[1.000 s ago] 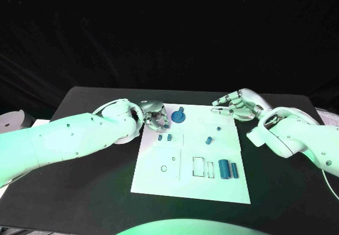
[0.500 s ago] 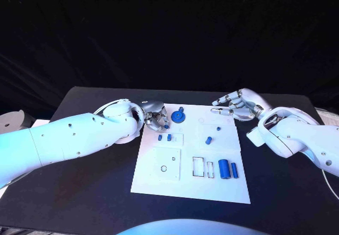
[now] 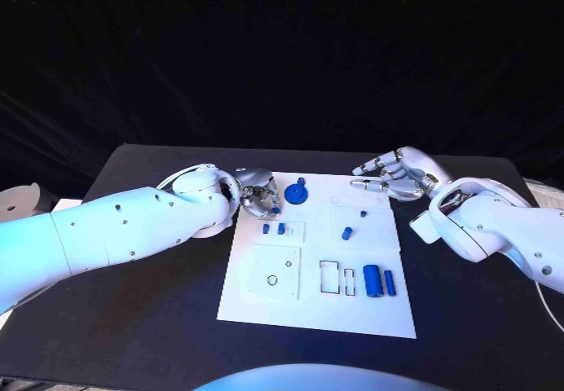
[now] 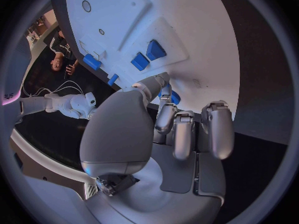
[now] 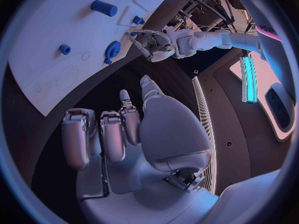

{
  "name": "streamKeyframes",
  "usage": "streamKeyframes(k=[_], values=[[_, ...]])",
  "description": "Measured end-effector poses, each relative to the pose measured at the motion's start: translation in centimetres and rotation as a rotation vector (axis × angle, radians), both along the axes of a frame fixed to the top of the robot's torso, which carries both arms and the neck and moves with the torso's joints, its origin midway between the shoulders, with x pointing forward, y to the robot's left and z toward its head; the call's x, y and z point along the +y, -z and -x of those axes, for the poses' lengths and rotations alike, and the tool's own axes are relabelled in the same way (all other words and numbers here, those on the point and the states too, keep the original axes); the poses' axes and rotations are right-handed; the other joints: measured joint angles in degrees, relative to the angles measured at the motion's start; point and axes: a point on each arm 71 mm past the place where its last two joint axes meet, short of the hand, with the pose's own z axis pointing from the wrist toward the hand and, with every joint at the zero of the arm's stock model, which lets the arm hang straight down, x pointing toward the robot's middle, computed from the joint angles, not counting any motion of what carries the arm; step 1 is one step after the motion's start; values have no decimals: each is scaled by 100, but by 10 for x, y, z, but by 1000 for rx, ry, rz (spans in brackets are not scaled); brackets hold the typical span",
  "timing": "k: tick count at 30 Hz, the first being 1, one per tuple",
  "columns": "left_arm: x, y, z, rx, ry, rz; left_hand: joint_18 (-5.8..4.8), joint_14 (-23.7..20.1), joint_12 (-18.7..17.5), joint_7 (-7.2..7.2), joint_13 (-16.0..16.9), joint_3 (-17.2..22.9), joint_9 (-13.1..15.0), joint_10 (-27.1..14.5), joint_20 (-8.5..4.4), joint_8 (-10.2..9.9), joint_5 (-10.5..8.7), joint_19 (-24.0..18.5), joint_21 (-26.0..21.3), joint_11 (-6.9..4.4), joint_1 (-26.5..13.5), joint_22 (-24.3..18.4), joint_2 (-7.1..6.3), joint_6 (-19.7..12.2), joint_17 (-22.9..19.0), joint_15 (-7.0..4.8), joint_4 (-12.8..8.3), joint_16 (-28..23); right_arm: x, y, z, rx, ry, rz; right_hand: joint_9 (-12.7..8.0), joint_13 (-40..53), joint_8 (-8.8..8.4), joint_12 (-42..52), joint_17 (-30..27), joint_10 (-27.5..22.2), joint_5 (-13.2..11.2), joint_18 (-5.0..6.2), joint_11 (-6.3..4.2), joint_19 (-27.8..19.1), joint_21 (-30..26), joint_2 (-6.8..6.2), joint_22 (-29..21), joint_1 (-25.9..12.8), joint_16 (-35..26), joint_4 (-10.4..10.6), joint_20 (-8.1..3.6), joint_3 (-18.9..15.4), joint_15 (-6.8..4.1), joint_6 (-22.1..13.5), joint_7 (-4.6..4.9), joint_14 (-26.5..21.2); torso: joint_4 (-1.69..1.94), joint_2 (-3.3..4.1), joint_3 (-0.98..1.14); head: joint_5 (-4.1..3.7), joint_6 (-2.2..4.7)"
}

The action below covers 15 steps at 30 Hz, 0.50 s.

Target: Assemble the parts on the task board

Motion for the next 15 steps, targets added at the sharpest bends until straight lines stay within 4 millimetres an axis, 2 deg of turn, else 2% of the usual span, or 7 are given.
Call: streamKeyframes(k=[15], values=[[-2, 1, -1, 3, -1, -4, 1, 21, -36, -1, -20, 0, 4, 0, 0, 20, 0, 0, 0, 0, 0, -1, 0, -1, 0, 21, 0, 0, 0, 0, 0, 0, -1, 0, 0, 0, 0, 0, 4, 0, 0, 0, 0, 0, 0, 0, -1, 0, 0, 0, 0, 0, 0, 0, 0, 0, 1, -1, 1, -3, -4]])
